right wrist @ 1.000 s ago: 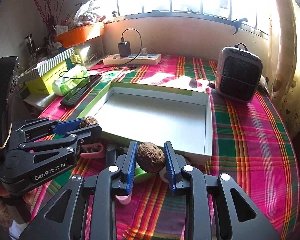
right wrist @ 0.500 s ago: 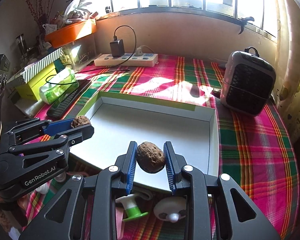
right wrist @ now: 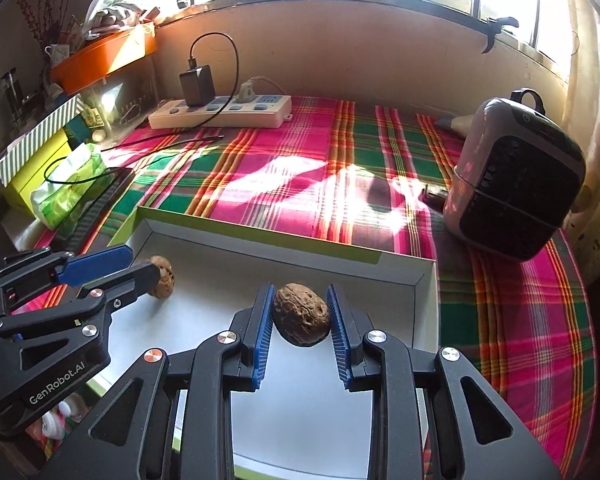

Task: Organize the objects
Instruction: 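Carry both walnuts into the white box and open both tools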

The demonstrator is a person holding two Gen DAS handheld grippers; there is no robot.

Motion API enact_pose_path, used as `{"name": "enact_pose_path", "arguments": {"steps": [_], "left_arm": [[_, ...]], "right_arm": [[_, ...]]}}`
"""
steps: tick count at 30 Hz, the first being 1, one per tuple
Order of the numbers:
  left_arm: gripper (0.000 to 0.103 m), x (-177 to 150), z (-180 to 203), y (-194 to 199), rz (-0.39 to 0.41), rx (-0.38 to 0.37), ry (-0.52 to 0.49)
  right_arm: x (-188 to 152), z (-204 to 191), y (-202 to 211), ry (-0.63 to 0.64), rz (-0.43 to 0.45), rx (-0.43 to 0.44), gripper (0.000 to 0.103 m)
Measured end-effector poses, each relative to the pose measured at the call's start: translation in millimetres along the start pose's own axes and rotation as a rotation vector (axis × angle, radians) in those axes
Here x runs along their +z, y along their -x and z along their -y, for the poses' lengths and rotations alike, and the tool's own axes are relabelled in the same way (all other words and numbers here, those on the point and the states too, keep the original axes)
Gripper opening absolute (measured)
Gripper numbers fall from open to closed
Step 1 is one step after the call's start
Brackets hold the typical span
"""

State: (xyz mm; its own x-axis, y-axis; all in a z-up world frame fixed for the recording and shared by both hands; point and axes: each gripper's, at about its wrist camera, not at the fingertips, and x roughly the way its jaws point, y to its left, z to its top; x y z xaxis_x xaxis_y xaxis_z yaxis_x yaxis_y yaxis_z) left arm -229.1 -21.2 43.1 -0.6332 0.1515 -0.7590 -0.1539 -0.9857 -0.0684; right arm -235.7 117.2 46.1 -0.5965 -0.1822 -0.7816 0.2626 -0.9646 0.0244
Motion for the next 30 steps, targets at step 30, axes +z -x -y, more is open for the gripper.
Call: {"name": "enact_pose_path", "arguments": {"steps": [30], "left_arm": [[0.027,2.3,9.5,-29.5,-0.066,-0.007,-0.019]], "right_arm": [[5.7,17.8,-36.1,-0.029,-0.068,-0.067,0.029]]}}
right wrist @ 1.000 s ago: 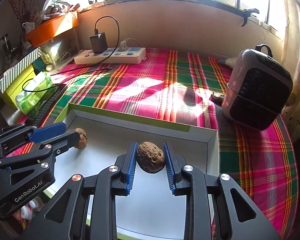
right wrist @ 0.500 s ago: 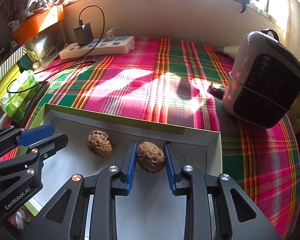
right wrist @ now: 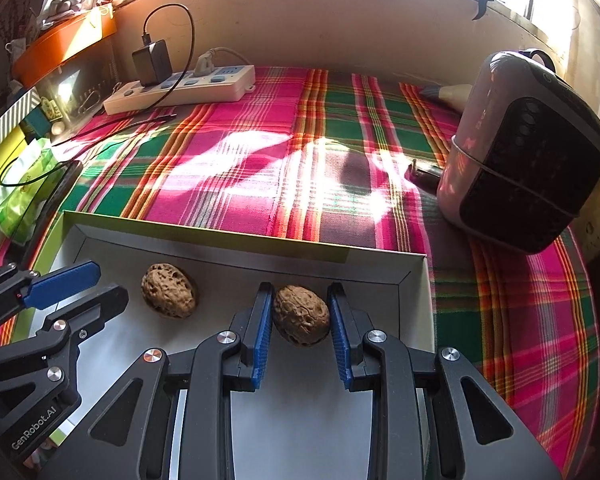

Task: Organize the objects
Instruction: 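Carry both walnuts into the white box and open both tools, then pull both tools back out of the box toward the remaining objects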

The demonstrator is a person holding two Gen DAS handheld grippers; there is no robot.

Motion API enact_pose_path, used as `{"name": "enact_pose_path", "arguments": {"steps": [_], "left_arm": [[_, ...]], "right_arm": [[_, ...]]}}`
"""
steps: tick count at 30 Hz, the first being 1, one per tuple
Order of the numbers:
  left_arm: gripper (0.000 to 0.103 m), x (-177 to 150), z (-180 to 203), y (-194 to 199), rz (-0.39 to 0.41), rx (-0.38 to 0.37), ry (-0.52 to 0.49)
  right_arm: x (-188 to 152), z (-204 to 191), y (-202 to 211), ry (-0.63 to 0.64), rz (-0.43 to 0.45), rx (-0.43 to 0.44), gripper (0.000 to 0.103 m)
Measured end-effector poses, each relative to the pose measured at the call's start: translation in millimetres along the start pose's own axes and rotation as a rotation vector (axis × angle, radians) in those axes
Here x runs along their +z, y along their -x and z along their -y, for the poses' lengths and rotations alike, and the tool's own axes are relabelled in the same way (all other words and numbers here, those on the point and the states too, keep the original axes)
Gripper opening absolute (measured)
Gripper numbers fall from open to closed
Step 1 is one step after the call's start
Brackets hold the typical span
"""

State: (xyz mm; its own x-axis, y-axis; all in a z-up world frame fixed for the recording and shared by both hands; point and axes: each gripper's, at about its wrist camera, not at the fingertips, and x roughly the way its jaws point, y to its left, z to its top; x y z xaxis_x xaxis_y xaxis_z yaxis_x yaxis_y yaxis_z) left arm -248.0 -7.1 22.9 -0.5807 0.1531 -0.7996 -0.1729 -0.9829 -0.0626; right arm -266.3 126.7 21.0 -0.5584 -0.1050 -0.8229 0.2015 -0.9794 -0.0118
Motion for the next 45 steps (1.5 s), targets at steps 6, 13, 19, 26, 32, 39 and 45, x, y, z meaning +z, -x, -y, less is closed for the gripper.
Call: {"name": "enact_pose_path", "arguments": {"steps": [6,13,19,26,32,39,45], "left_arm": [[0.027,-2.0,-2.6,2.3,0.003,0.002,0.009],[0.027,-4.6,-5.8,9.9,0.015,0.002,0.023],[0.027,-7.6,-5.9,16.3,0.022,0.003,0.023],[0.027,-13.4,-6.0,26.7,0.031,0.003,0.032],[0.027,-21.9,-4.7,37.2,0.043,0.003,0.033],[0.028,-35.0,-4.4,50.3,0.062,0.009,0.038],[0.028,-45.1,-5.0,62.8,0.077,-0.003,0.044]], "right_arm": [[0.2,1.7,-0.6,-0.013,0.002,0.010,0.047],[-2.7,2.0,4.5,-0.019,0.012,0.010,0.049],[-7.0,3.3,12.9,-0.026,0.029,0.001,0.050],[-15.2,3.2,26.3,-0.030,0.052,0.009,0.050],[-25.1,4.7,40.3,-0.043,0.079,0.028,0.050],[-39.6,9.1,56.6,-0.074,0.106,0.042,0.050],[-55.5,11.0,69.4,-0.089,0.122,0.058,0.050]]}}
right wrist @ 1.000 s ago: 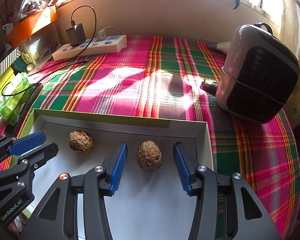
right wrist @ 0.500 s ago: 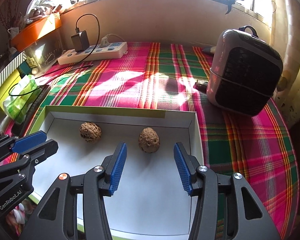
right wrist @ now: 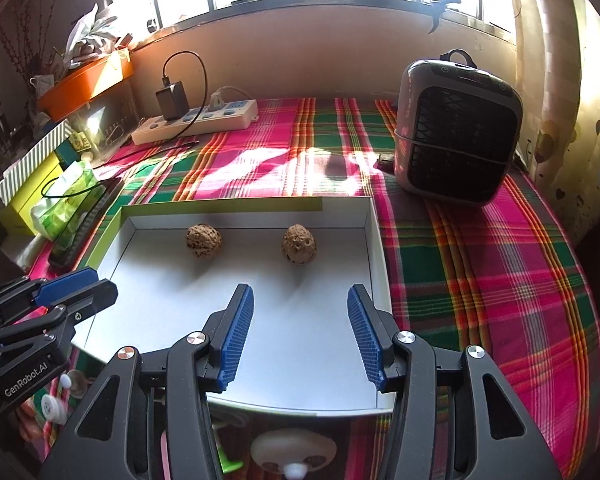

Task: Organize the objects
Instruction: 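Pull both tools back out of the box toward the remaining objects, then grasp the white round labeled jar with the left tool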

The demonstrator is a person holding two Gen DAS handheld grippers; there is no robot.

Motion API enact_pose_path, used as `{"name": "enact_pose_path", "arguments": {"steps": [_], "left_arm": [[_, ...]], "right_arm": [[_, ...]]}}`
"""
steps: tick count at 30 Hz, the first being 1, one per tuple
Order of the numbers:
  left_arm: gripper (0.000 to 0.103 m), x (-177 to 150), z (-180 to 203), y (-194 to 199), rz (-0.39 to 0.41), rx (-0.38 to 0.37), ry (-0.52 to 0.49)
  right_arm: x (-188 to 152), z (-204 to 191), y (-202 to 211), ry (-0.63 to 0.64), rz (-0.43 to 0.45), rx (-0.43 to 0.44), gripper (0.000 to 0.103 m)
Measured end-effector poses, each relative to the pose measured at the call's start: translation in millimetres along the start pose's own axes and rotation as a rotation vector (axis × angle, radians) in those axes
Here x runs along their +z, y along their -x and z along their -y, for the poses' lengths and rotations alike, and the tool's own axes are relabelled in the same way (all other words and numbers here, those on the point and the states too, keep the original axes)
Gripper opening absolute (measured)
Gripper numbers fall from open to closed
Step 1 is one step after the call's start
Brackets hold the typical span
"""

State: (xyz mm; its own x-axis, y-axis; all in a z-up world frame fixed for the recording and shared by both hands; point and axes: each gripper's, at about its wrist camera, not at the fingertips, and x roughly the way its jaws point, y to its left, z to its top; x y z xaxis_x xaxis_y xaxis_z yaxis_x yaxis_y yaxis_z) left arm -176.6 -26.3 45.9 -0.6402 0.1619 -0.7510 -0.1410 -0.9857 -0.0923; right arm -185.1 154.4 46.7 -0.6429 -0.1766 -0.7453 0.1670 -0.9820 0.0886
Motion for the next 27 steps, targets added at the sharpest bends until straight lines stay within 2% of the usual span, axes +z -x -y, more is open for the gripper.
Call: {"name": "enact_pose_path", "arguments": {"steps": [10,15,27], "left_arm": [[0.028,-26.3,-10.7,32.1,0.043,0.009,0.014],[0.032,-40.8,-22.3,50.1,0.062,-0.004,0.041],[0.035,-79.7,-42.7,68.8,0.031,0.000,0.068]], "right_arm": [[-26.2,-5.4,28.8,0.007,0.041,0.021,0.051],[-39.0,-11.4,39.2,0.016,0.051,0.040,0.050],[-65.1,-31.9,53.6,0.072,0.066,0.090,0.051]]}}
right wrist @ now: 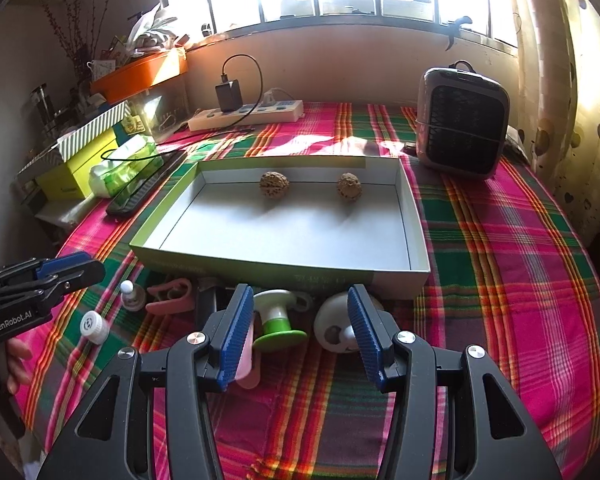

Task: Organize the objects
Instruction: 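Grasp the white round labeled jar with the left tool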

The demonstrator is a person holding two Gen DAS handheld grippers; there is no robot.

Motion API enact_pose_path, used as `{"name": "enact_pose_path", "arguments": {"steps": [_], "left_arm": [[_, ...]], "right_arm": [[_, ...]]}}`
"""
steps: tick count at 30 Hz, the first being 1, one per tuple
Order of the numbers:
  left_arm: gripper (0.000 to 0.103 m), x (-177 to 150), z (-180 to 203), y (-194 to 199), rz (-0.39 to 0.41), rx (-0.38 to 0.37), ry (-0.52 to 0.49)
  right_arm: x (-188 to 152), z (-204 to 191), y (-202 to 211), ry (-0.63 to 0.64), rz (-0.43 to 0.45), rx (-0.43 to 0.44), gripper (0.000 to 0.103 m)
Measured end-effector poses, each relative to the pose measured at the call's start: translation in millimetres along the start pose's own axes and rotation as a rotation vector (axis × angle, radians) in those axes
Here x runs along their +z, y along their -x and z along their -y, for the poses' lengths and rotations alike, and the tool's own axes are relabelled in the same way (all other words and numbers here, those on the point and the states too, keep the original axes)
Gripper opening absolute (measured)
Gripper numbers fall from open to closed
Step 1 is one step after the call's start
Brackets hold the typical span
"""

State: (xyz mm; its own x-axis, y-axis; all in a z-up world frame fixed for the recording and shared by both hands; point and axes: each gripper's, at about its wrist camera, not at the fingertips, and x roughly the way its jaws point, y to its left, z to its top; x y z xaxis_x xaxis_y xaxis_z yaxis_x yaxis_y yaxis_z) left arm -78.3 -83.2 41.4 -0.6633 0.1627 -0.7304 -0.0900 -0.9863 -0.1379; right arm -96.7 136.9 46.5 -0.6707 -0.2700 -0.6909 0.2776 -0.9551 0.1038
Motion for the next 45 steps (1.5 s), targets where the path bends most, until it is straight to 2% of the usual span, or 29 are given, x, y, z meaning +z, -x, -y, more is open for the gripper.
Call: {"name": "enact_pose_path", "arguments": {"steps": [7,22,31,45], "left_arm": [[0.037,-23.1,-2.8,5.3,-0.024,-0.022,0.003],[0.037,-42.9,-9.4,-6.5,-0.071,-0.029,0.034],[0.037,-44.7,-11.1,-6.7,-0.037,-0.036,0.040],[0.037,-45.1,-13.9,-5.9,-0.013,-0.060,0.046]], "right_arm": [[-10.1,-7.7,4.1,0.006,0.001,0.020,0.051],[-20.4,-19.4,6.4,0.026,-0.008,0.038,0.051],[-21.0,-46.1,-2.6,0.114,-0.022,0.085,0.051],[-6.9,-62.0,-32.3,0.181,-0.078,0.080,0.051]]}}
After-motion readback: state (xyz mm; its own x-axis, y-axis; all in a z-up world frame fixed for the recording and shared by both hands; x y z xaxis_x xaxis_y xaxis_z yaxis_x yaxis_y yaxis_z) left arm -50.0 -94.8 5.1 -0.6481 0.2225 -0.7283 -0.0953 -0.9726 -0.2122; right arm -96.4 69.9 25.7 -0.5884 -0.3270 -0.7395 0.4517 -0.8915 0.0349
